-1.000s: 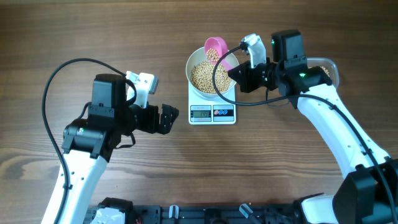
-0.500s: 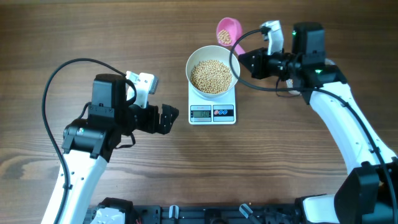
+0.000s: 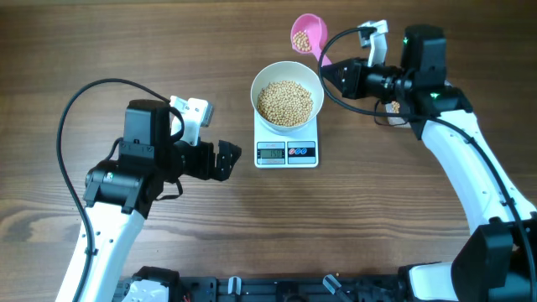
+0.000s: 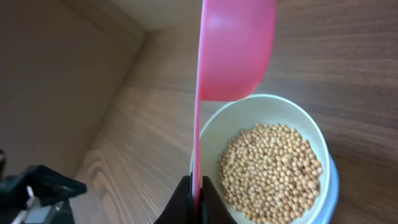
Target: Scoop item into bowl and weigh 150g on scale
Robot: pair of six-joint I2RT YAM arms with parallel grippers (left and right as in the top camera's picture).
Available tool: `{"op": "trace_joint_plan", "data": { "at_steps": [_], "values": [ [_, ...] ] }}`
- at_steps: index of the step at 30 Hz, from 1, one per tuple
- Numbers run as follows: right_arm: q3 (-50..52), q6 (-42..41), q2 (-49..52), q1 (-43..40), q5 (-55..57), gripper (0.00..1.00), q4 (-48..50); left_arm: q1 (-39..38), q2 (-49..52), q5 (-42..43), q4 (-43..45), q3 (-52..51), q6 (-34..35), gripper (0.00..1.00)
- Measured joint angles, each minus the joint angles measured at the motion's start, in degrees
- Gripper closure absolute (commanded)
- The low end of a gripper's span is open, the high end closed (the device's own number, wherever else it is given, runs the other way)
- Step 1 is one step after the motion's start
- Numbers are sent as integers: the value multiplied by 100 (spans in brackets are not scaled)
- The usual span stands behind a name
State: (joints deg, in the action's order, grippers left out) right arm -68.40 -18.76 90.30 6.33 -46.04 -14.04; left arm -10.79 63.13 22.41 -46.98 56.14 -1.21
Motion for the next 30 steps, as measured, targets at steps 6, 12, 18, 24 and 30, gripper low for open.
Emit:
{"op": "trace_joint_plan", "data": {
  "at_steps": [6,12,18,24,30],
  "values": [
    [0,-474,0,-505,-127,96,160,0,0,0,2,0,0,0],
    [0,-776,0,-1220,-400,96,168,0,0,0,2,0,0,0],
    [0,-955,0,-1790,-501,96,168,0,0,0,0,0,0,0],
    [0,-1075,0,-2223,-538,96,-28,0,0,0,0,0,0,0],
    [0,-1113,0,-2391,-540,96,-155,0,0,0,2,0,-2,0]
  ]
}}
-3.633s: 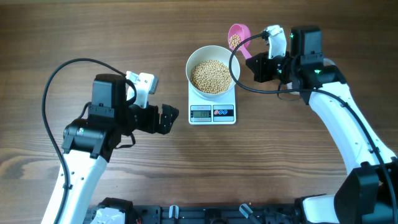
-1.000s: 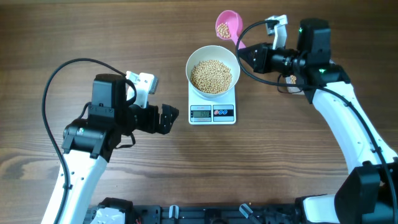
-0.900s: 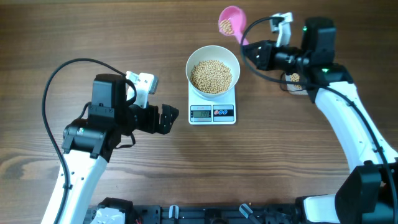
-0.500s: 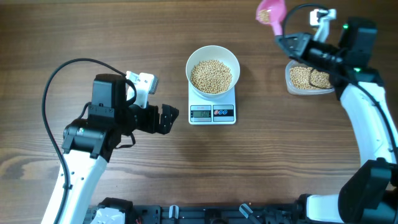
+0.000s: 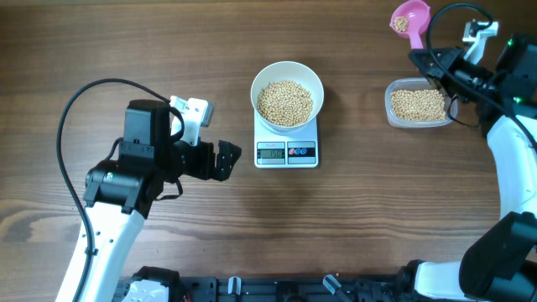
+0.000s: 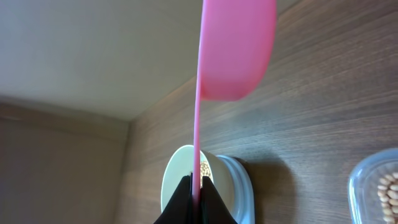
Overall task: Scoop item into bowl and weigh 150g on scale
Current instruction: 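Move the scoop right and lower it into the soybean tub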
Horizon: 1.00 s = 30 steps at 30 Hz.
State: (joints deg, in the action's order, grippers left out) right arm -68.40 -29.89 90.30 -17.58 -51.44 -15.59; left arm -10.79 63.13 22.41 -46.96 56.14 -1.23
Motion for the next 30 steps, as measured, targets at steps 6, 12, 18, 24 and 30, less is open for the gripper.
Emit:
{"op": "trace_joint_plan", "data": {
  "at_steps": [6,12,18,24,30],
  "values": [
    [-4,-11,0,-4,96,96,-450,0,0,0,-2,0,2,0],
    [-7,26,0,-22,289,96,-1038,0,0,0,-2,0,2,0],
    [-7,81,0,-254,350,96,-1388,0,0,0,-2,0,2,0],
    [-11,103,0,-702,503,96,-1832,0,0,0,-2,0,0,0],
    [-11,103,0,-785,1047,96,-2280,0,0,0,-2,0,2,0]
  ]
}}
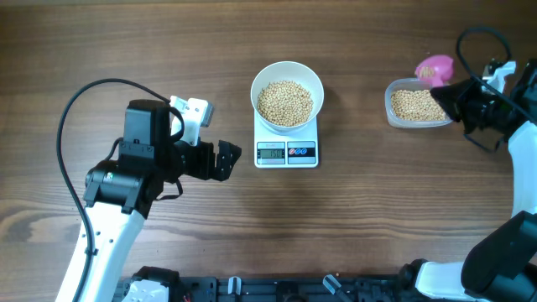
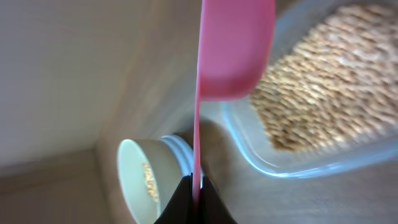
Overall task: Scoop item into bowl and weigh 150g on scale
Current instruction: 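Move the scoop right and lower it into the soybean tub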
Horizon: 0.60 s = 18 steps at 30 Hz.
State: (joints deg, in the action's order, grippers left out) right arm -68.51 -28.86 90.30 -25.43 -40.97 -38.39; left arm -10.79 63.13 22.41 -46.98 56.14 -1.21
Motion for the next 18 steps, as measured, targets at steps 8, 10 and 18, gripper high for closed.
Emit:
{"op": "trace_joint_plan", "data": {
  "at_steps": [8,10,18],
  "values": [
    [0,98,0,-2,1001,96,-299,0,0,0,0,0,0,0],
    [0,155,0,-2,1086,96,-361,0,0,0,0,0,0,0],
    [0,214,0,0,1300,96,-796,0,0,0,0,0,-2,0]
  ]
}}
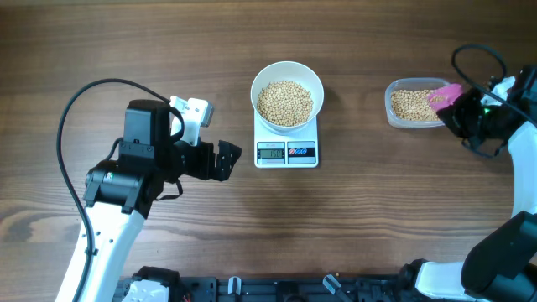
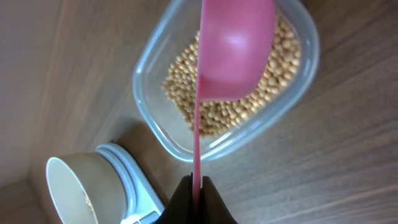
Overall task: Scoop item into bowl and weigh 150g on scale
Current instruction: 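Move the scoop right and lower it into the soybean tub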
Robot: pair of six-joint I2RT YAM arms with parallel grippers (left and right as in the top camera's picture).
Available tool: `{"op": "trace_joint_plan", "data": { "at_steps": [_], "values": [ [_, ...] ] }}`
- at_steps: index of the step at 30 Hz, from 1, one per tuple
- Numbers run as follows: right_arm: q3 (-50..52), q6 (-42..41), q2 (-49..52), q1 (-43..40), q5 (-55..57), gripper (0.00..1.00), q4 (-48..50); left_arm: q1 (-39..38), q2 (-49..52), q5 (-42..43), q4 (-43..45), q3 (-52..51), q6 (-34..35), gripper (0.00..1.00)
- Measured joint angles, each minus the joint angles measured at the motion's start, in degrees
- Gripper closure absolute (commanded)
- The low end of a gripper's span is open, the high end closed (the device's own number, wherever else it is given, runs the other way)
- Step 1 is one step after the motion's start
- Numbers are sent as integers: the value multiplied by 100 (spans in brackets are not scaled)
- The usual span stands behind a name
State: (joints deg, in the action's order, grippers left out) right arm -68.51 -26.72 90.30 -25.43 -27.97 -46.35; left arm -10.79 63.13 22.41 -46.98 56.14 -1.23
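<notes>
A white bowl (image 1: 287,92) full of beans stands on the small white scale (image 1: 287,153) at the table's middle. At the far right a clear tub (image 1: 414,104) holds more beans. My right gripper (image 2: 197,184) is shut on the thin handle of the pink scoop (image 2: 235,50), whose cup hangs over the tub (image 2: 180,134) and its beans (image 2: 186,74). In the overhead view the scoop (image 1: 445,94) shows at the tub's right end. My left gripper (image 1: 227,158) rests left of the scale with its jaws apart and nothing between them.
Bare wood lies all round the scale and tub. The left arm's black cable (image 1: 92,92) loops over the table's left side. The right arm's cable (image 1: 470,59) curls near the right edge.
My right gripper has moved the scoop from just above the tub's upper right corner to over the beans inside the tub. The left arm is unchanged.
The scoop was first held beside the bowl on the scale with my right gripper shut on its handle. It then stood far right, above the tub, then near the tub's corner, and now hangs over the tub's beans. The left arm stayed still throughout.
</notes>
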Motion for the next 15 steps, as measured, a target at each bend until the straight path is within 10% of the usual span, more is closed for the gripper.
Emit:
{"op": "trace_joint_plan", "data": {
  "at_steps": [15],
  "values": [
    [0,4,0,278,63,87,-61,0,0,0,0,0,2,0]
  ]
}}
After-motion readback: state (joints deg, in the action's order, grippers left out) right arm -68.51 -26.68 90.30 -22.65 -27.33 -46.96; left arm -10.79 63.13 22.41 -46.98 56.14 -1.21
